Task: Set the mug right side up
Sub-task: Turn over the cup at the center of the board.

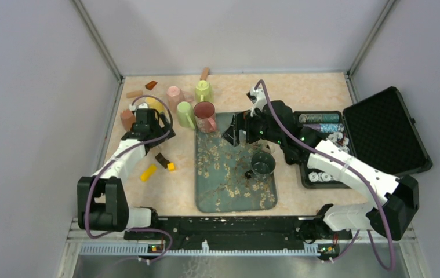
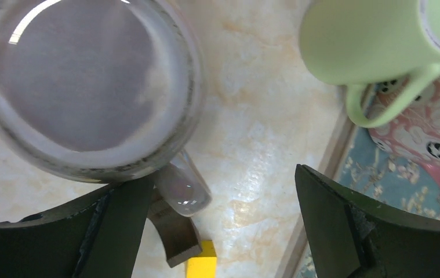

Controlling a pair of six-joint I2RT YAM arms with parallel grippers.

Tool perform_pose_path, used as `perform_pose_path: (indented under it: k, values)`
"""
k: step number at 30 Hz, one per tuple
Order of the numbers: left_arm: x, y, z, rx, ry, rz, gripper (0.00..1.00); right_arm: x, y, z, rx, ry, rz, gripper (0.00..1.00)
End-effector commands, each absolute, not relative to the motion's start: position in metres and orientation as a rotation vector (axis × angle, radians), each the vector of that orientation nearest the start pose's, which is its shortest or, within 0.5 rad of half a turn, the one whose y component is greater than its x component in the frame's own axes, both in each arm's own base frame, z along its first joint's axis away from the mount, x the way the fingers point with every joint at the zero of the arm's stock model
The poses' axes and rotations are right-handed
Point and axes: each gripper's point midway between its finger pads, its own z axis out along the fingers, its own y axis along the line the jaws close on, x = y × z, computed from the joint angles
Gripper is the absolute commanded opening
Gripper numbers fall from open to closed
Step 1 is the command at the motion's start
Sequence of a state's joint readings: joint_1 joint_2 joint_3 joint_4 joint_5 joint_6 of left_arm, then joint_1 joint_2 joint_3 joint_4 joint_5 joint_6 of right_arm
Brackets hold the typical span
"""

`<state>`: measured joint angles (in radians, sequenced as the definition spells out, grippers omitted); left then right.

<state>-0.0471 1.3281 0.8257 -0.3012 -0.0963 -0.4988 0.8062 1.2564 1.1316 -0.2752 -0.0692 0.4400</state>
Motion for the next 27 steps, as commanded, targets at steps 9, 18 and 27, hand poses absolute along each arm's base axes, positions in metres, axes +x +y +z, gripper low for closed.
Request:
perform_pose_path:
  k: [9, 18, 27]
  values:
    - [0.352, 0.015, 0.096, -0.791, 2.234, 0.064, 0.74, 0.259, 0.314, 0.280, -0.422, 1.966, 0.898, 0.98]
    - [0.356, 0.015, 0.087, -0.874, 2.207, 0.054, 0.47, 0.260, 0.314, 0.275, -0.426, 1.978, 0.887, 0.98]
    - [0.359, 0.014, 0.086, -0.879, 2.201, 0.041, 0.22, 0.260, 0.314, 0.272, -0.424, 1.988, 0.884, 0.98]
